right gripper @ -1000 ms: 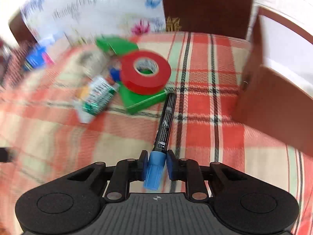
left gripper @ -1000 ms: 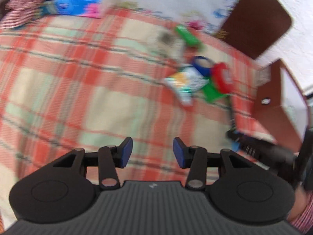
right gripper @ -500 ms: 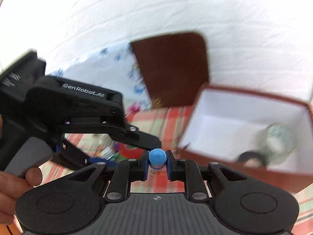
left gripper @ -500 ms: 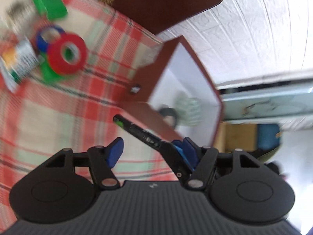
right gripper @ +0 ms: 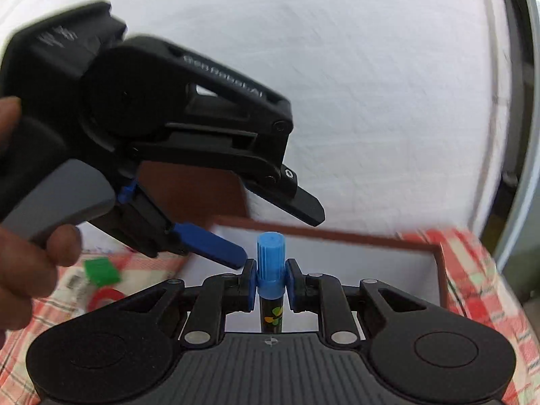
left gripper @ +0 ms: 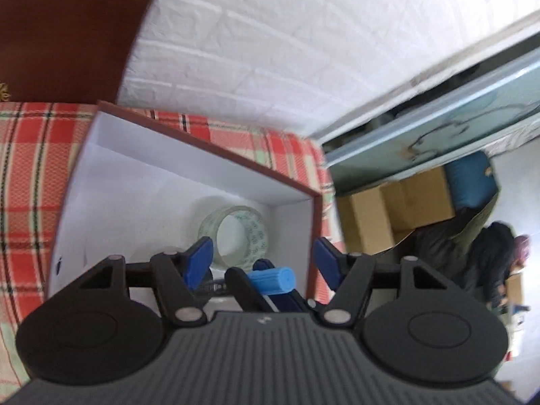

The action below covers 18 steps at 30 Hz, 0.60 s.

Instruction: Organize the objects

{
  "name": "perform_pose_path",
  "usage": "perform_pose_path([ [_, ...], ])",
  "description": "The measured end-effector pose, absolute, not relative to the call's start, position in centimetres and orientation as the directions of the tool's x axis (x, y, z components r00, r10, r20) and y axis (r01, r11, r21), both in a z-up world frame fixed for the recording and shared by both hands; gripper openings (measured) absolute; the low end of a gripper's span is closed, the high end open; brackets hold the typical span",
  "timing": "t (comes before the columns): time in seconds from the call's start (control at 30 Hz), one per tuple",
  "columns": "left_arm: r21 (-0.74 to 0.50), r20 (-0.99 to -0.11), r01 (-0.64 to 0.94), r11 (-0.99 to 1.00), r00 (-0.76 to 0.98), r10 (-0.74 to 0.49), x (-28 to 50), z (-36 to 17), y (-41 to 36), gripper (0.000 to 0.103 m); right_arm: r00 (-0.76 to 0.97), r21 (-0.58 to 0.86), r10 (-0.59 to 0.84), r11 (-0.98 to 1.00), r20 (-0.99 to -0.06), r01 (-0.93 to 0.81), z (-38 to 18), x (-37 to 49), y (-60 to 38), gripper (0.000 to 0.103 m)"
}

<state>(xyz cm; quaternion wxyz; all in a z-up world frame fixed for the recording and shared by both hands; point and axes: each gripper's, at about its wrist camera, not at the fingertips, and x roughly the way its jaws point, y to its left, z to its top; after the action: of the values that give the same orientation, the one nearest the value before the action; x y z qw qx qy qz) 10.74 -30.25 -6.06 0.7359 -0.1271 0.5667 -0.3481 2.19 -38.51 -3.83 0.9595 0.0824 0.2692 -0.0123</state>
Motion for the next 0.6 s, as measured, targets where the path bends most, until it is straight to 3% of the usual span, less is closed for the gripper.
perform_pose_path([
  [0.03,-0.573,-0.757,0.365,0.734,0.106,-0.644,10.9,-6.6,-30.8,0.066,0.84,0.141,-0.003,0.986,-0.542,0.095,-4.5,2.6,-39.0,0.024],
  [0.1,-0.556,-0.775,0.366,0.746,0.097,-0.625,10.8,-7.5,-31.7,0.066,0.816,0.125,-0.055,0.98,-0.576,0.154,-5.4,2.7,-40.0,0.051],
  [0.4,-0.383,-0.821,0.479,0.79,0.217,-0.529,11.0,-6.0,-30.3,0.066,0.805,0.125,-0.087,0.973,-0.587,0.196,-5.1,0.9,-41.6,0.051],
  [0.6,-0.298,-0.815,0.437,0.849,0.347,-0.465,10.5,-5.5,-23.7,0.066,0.825,0.152,-0.022,0.98,-0.564,0.13,-3.8,0.2,-39.1,0.051],
])
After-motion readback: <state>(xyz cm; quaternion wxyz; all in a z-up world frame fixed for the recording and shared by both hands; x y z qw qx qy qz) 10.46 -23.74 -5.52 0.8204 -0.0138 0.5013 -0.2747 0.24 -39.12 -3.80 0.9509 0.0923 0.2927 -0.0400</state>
